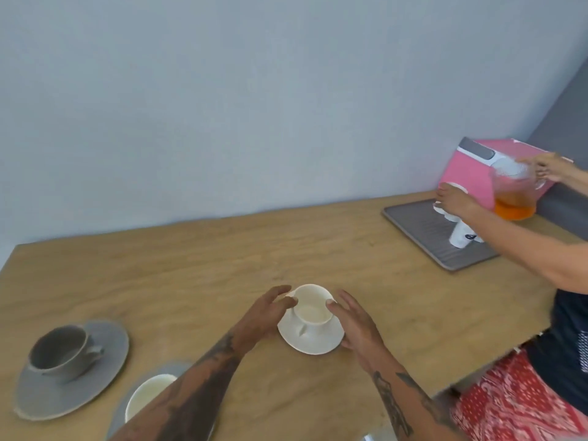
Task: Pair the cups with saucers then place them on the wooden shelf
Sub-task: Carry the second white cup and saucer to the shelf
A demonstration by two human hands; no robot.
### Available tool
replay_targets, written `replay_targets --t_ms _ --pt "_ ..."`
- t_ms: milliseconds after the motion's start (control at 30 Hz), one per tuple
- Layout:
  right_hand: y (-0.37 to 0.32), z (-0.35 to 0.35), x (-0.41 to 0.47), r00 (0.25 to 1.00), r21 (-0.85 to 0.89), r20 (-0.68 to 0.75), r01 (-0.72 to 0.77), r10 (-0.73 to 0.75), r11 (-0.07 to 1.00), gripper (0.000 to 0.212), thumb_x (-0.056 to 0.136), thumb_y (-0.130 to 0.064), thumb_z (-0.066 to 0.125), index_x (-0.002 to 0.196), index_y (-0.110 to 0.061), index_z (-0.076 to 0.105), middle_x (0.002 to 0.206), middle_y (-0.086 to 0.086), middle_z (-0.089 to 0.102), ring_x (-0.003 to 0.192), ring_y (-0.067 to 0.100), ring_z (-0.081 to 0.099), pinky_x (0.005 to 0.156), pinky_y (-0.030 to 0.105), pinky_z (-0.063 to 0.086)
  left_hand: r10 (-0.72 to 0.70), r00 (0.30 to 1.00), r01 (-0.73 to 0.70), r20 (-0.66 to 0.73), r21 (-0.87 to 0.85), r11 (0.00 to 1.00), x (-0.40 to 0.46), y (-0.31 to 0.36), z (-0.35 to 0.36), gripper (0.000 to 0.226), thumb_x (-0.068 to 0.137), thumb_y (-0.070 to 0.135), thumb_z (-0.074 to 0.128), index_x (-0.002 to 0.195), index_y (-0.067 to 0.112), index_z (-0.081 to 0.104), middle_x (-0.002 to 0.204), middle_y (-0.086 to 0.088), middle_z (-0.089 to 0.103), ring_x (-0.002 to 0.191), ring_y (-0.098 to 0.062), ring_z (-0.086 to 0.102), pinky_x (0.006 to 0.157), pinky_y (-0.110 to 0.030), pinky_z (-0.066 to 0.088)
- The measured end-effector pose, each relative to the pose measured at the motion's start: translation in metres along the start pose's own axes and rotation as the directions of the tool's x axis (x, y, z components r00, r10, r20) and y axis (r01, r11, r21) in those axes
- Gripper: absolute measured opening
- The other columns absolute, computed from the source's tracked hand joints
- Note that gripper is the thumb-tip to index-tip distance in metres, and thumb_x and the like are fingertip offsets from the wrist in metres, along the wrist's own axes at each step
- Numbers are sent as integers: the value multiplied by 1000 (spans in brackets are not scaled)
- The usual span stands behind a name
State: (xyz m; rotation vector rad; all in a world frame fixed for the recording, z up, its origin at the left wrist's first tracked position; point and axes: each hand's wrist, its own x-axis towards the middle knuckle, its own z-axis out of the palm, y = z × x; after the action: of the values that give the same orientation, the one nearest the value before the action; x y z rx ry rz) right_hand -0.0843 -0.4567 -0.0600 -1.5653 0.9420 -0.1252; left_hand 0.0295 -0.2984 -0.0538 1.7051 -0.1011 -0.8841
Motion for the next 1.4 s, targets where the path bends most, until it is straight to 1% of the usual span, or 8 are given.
replay_targets --t_ms 100,167,400,800,933,1100,1333,1400 --pt "4 6 8 999 -22 -11 35 -35 999 24 81 -44 69 86 -67 66 108 -27 66 100 1 62 87 34 57 -10 998 14 59 -74 997 14 -2 4 30 85 18 64 108 34 76 103 3 77 81 -17 74 64 -28 60" --pt "5 7 4 999 -15 -21 46 -46 999 25 81 -42 70 81 -67 68 101 -29 68 97 0 63 85 33 57 -9 996 15 87 -74 997 14 -3 1 31 81 19 66 103 37 78 103 5 78 88 -18 75 70 -31 62" --pt "-24 0 -18 993 43 27 116 -117 992 30 81 -48 73 111 -48 72 117 -18 70 111 11 64 98 40 54 44 995 -37 85 -79 996 -11 17 -14 26 85 30 71 108 40 76 108 4 77 86 -18 73 57 -24 55" --pt "-112 -11 -86 897 118 276 324 -345 939 37 79 -57 73 116 -53 68 122 -21 69 115 10 63 92 35 56 231 963 -240 -139 -49 970 -135 77 -44 26 81 45 73 107 51 72 106 7 77 86 -18 71 80 -35 59" --pt "-133 8 -127 818 147 403 386 -412 911 32 82 -54 70 113 -54 69 122 -23 68 116 9 63 93 35 55 267 917 -291 -297 -41 956 -198 75 -64 20 85 45 72 104 49 74 103 6 77 88 -19 71 83 -37 58" --pt "-145 44 -192 681 159 571 456 -458 876 34 81 -59 69 115 -56 66 124 -20 68 115 9 63 73 25 51 304 842 -353 -445 -30 935 -289 54 -98 24 85 48 70 108 54 70 108 8 76 85 -19 73 71 -34 57" --pt "-122 126 -293 435 182 781 529 -449 829 36 83 -62 66 119 -56 64 131 -20 64 119 11 60 93 38 54 255 690 -346 -678 0 938 -435 -15 -136 27 86 45 71 112 52 70 100 9 76 83 -18 73 72 -34 58" --pt "-104 159 -325 364 186 837 513 -409 838 37 85 -58 68 122 -52 65 131 -17 65 115 13 63 86 36 55 204 638 -328 -742 -24 944 -473 -48 -143 31 89 41 69 120 48 68 106 5 75 84 -20 69 76 -35 57"
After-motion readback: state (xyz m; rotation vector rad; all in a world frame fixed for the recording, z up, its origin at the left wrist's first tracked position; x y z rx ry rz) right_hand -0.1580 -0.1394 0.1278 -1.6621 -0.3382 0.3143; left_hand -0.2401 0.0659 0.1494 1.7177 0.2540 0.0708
